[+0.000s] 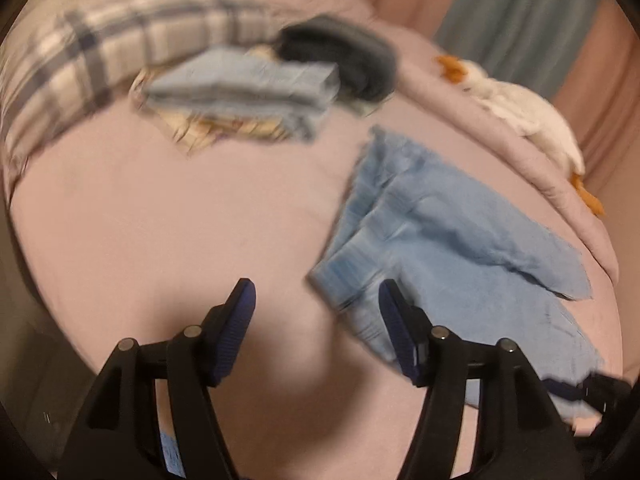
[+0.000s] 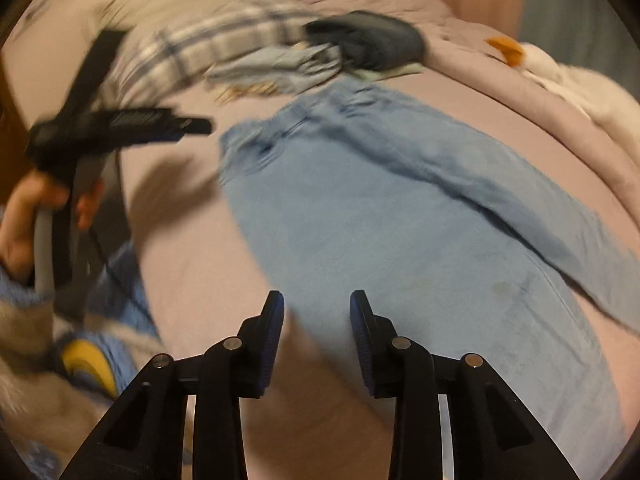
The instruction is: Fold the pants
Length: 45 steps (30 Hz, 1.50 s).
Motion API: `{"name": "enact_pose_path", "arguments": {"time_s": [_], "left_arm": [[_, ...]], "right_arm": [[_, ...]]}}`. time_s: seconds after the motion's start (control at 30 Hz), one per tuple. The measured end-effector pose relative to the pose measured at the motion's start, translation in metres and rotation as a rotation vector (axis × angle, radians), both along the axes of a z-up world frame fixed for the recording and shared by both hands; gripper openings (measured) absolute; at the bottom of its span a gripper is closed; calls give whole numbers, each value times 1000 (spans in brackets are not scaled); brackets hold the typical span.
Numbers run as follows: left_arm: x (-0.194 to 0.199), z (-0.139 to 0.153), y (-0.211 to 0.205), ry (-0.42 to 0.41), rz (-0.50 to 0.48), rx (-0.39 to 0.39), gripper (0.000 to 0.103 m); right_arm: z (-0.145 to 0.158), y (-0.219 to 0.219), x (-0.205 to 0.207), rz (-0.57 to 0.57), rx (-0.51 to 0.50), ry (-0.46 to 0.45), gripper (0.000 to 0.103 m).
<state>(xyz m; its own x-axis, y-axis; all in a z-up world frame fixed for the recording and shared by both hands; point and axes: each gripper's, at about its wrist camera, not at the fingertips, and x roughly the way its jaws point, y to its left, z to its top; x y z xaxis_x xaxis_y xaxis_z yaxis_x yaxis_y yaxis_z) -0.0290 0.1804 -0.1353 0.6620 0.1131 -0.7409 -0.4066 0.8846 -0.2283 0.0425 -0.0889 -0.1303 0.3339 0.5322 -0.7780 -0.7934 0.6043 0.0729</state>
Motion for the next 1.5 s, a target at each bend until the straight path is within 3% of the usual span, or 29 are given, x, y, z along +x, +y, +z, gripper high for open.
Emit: {"name": "enact_pose_path", "arguments": {"time_s": [0.1, 0.2, 0.23, 0.3, 0.37, 0.43, 0.6, 0.73, 0.87, 0.97, 1.07, 1.17, 1.3, 1.4, 1.47, 1.5], "left_arm": [[19, 5, -29, -30, -156, 54, 60], [36, -4, -67, -12, -333, 145, 56], [39, -8, -76, -2, -377, 176, 56], [49, -29, -98, 68, -496, 247, 56], [56, -53, -108, 157, -552, 308, 57], [55, -57, -104, 131, -571, 334, 57], [74, -37, -76, 126, -568, 210, 57], [98, -14, -68, 35, -521, 191, 67], [139, -6, -53, 21, -450, 230, 67], [182, -7, -31, 45, -409, 217, 67], [218, -11, -10, 72, -362, 194, 67], [244, -17, 5, 116, -339, 196, 67], [279, -31, 24, 190, -400, 156, 67], [292, -39, 35, 245, -447, 113, 65], [296, -42, 38, 264, -486, 83, 45], [297, -43, 38, 274, -501, 70, 45]], "right_arm": [[-15, -2, 19, -121, -84, 0, 34], [-42, 0, 24, -114, -168, 35, 34], [-43, -2, 19, -101, -166, 9, 34], [-40, -5, 15, -72, -178, 0, 34], [-34, -13, 19, -80, -151, 35, 34], [-36, -26, 27, -112, -147, 53, 34], [-36, -47, 51, -114, -116, 148, 34], [-21, -65, 94, -211, -36, 75, 38], [-8, -62, 136, -235, -34, -25, 38], [-3, -62, 172, -225, -56, -86, 42], [1, -48, 215, -201, -63, -88, 53], [0, -22, 244, -149, -112, -110, 53], [-11, -2, 276, -70, -203, -102, 53], [-25, 7, 301, -33, -263, -46, 53], [-40, 8, 315, -27, -290, -4, 54], [-43, 6, 318, -27, -269, 21, 54]]}}
